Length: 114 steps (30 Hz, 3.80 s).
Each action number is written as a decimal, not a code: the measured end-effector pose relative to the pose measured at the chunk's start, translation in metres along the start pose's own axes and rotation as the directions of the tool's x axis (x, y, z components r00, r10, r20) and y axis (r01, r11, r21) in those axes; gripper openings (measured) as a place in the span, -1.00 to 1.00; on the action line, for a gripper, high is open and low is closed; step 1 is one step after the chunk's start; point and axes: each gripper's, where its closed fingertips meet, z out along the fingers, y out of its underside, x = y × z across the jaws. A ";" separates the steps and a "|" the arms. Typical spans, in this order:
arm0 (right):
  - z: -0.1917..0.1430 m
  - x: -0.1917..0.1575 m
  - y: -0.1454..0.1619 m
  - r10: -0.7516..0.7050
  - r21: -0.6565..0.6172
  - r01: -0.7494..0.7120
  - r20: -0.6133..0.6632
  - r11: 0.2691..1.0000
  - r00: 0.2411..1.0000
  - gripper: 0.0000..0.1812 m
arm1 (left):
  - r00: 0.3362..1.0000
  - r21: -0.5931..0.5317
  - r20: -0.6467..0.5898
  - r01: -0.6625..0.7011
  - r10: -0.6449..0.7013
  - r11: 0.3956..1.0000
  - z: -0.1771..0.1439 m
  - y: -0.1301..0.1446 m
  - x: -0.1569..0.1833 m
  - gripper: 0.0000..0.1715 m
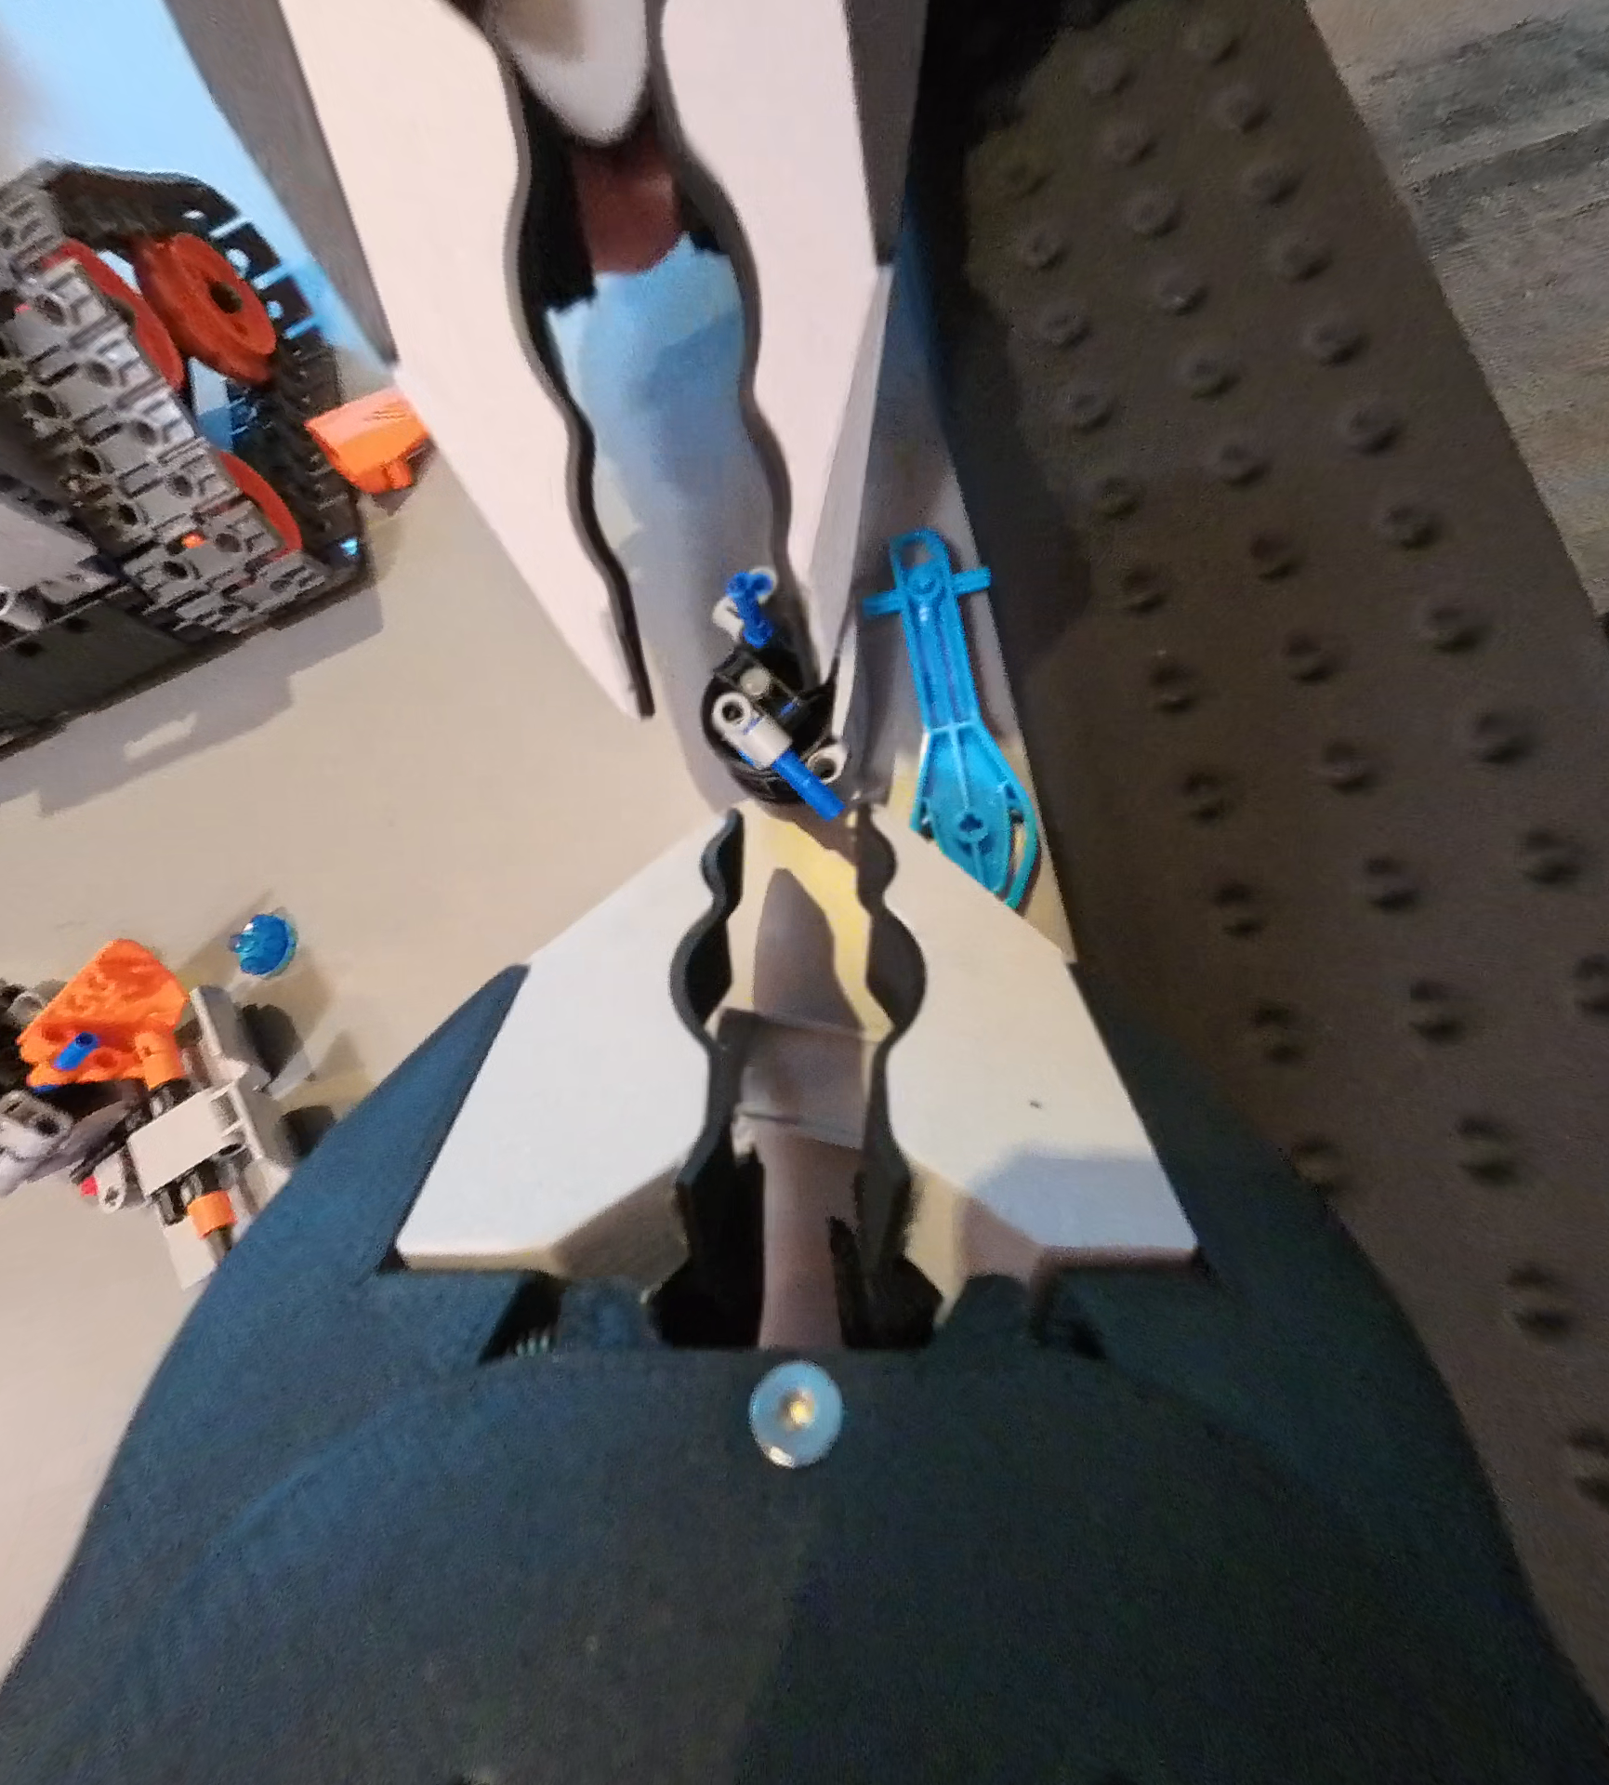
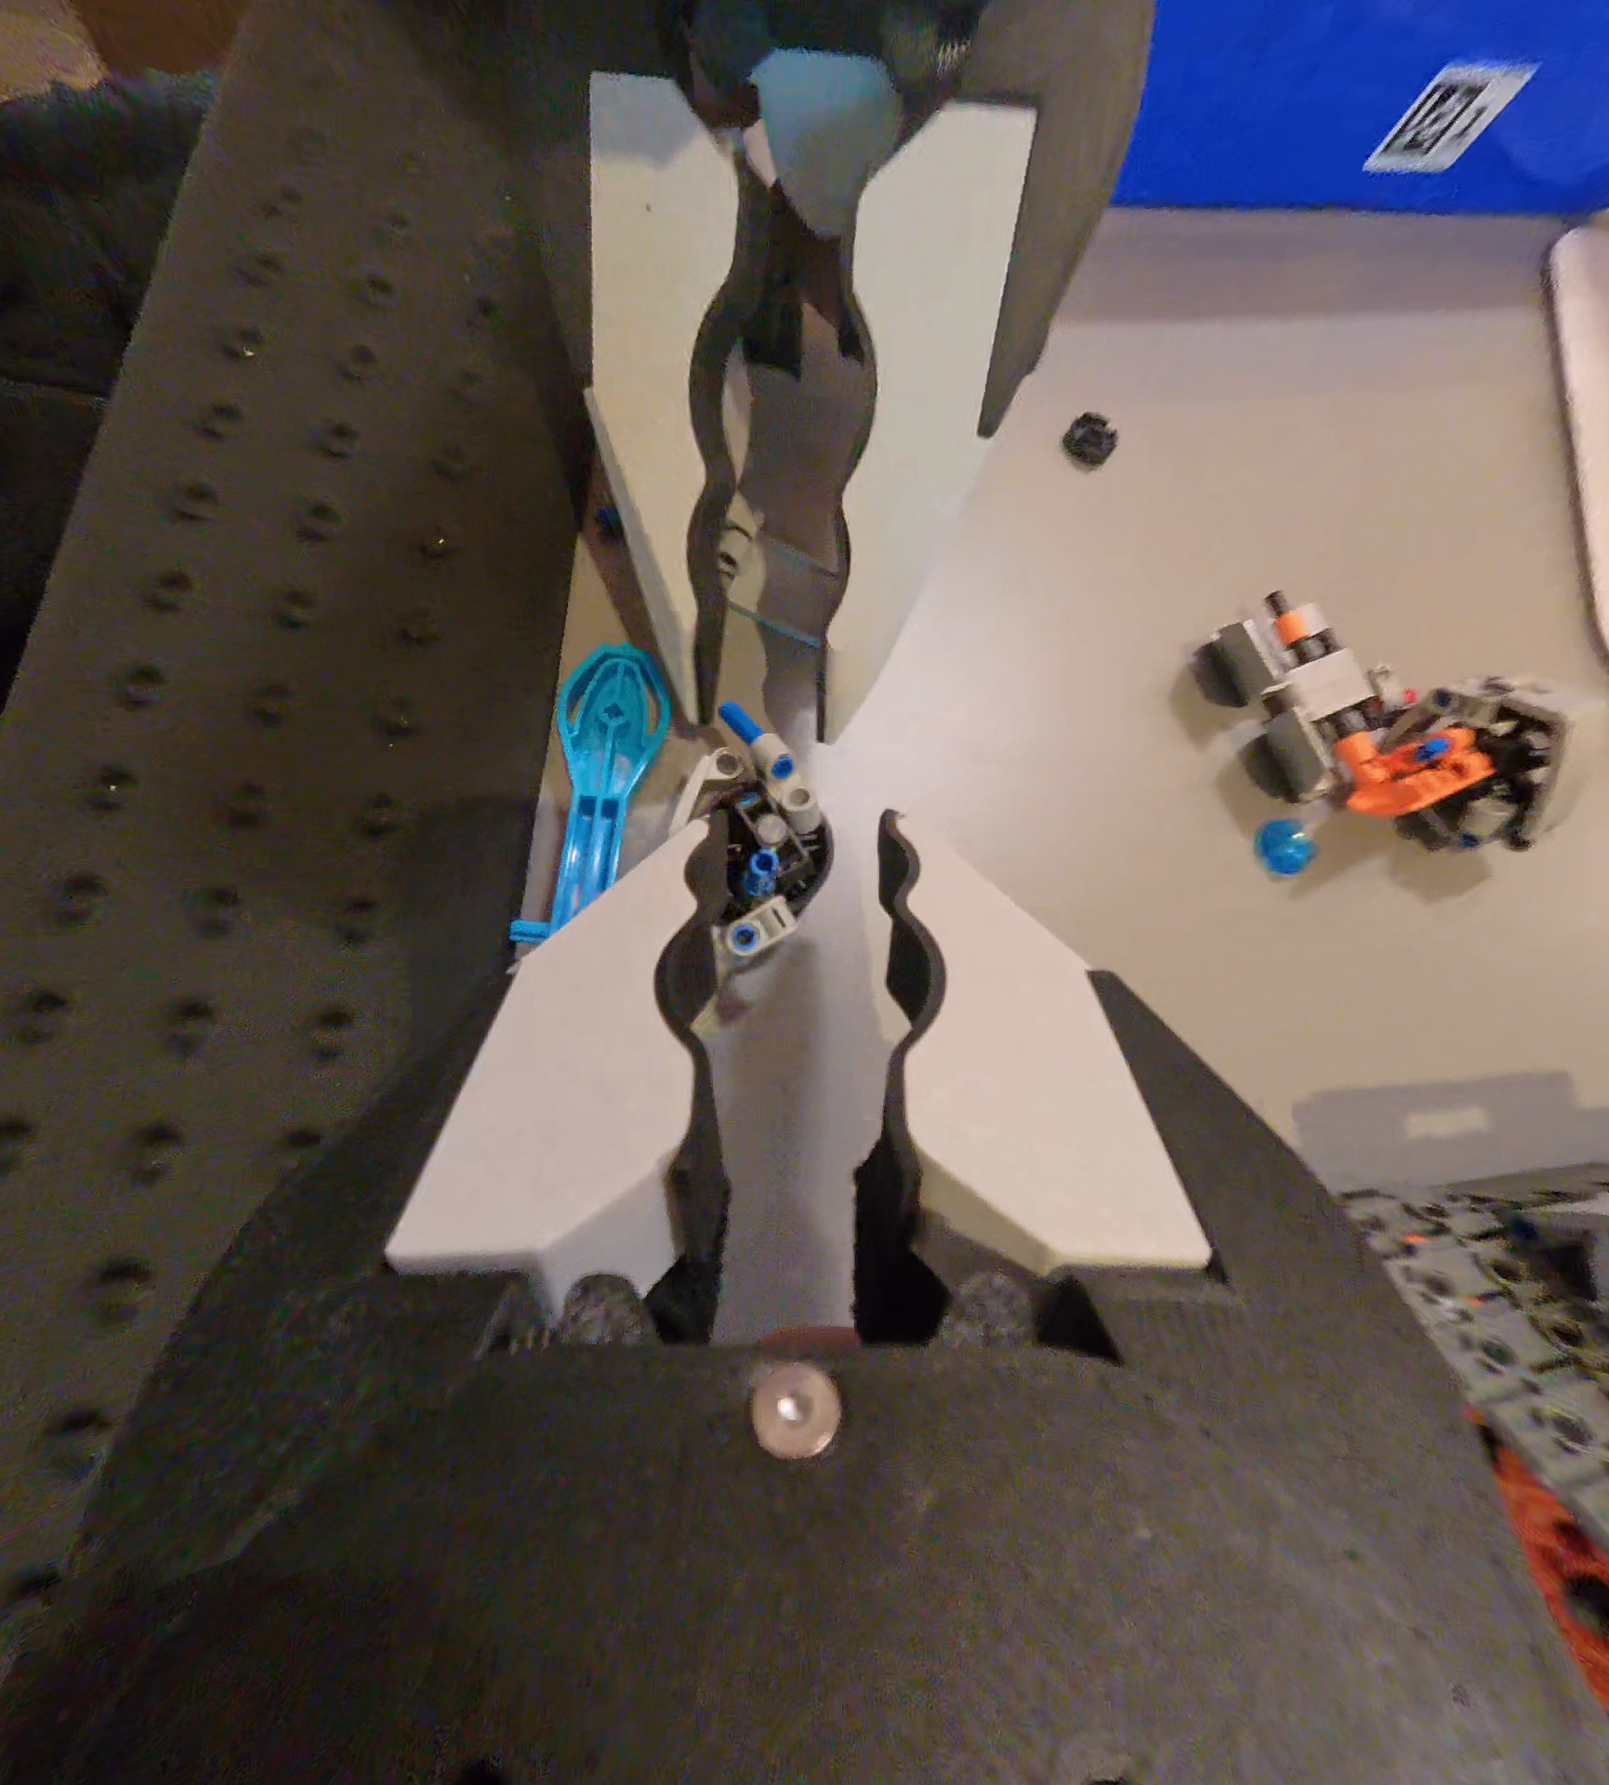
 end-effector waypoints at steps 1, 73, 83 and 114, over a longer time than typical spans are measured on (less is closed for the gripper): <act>0.003 -0.001 0.004 0.011 -0.022 -0.011 0.011 1.000 1.000 -0.69 | 1.000 0.012 -0.022 0.011 -0.011 1.000 0.001 -0.003 0.003 -0.80; -0.041 0.073 -0.067 0.239 0.399 -0.080 -0.367 0.914 0.899 -0.92 | 0.831 0.042 0.540 -0.183 0.132 0.982 -0.041 -0.035 -0.076 -0.53; -0.033 0.068 -0.057 0.137 0.267 -0.033 -0.382 0.963 0.914 -0.96 | 0.811 -0.055 0.538 -0.240 0.232 0.969 -0.035 -0.029 -0.073 -0.54; -0.030 0.094 -0.036 0.315 0.315 -0.184 -0.438 0.931 0.842 -0.96 | 0.934 0.151 0.325 0.101 -0.146 0.983 -0.028 -0.018 -0.077 -0.27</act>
